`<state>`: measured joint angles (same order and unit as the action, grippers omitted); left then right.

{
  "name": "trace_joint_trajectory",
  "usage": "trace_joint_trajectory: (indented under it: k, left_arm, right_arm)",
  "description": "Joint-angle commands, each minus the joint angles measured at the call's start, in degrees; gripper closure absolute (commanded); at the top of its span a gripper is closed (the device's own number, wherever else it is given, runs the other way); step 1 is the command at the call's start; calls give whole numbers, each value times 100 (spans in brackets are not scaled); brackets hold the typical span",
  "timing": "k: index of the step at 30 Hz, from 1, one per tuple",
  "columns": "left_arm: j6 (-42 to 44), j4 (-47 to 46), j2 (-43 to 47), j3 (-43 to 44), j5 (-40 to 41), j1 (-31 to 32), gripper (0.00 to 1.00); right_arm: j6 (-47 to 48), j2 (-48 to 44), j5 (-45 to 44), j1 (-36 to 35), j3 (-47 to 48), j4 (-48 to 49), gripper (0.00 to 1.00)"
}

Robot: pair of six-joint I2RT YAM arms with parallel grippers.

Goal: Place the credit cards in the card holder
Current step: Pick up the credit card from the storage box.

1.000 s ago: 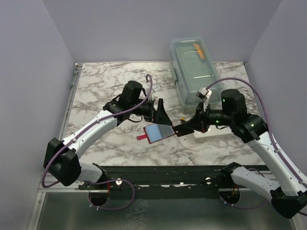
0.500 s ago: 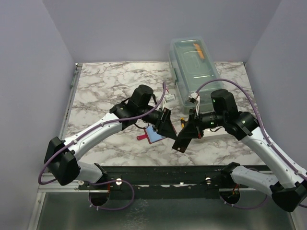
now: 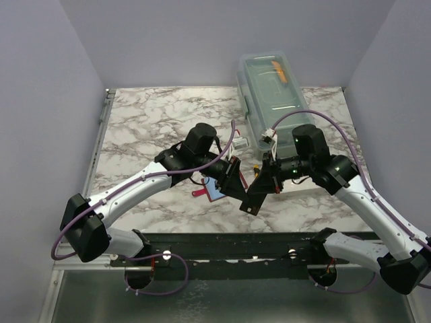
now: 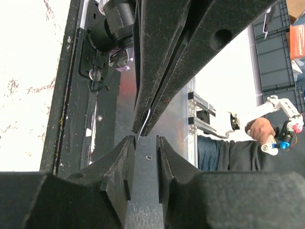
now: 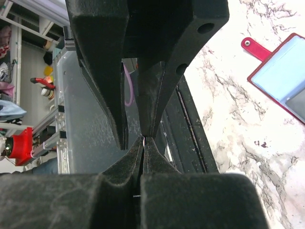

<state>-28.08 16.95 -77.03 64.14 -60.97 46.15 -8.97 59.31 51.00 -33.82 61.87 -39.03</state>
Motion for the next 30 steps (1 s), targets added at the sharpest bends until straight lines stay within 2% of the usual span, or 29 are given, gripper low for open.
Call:
trace_joint_trajectory:
  k: [1, 4, 7, 12, 20, 22, 28, 29, 30]
  left_arm:
    - [-232, -585, 192, -240, 61, 48, 73]
    - [-289, -700, 183, -303, 132, 52, 80]
    - [-345, -802, 190, -323, 230, 47, 82]
    - [-454, -966, 121, -327, 426, 52, 94]
    - [-627, -1256, 169, -532, 640, 44, 79]
    - [-655, -1317, 163, -559, 640, 42, 79]
    - [-716, -1379, 260, -656, 907, -41, 100]
    - [-743, -1356, 293, -713, 1020, -86, 100]
    - [-772, -1305, 327, -763, 1121, -154, 100]
  right_arm:
    - [-191, 20, 39, -37, -204, 388, 100]
    - [-324, -45, 73, -37, -254, 614, 100]
    - [-392, -56, 139, -37, -225, 710, 100]
    - [-418, 0, 96, -37, -244, 808, 100]
    - [-547, 19, 106, -37, -357, 1134, 100]
    - [-532, 45, 110, -37, -354, 1159, 100]
    - [-547, 64, 28, -36, -366, 1227, 100]
    - [-573, 63, -102, -37, -357, 1259, 99]
    - [-593, 56, -296, -37, -355, 1261, 93]
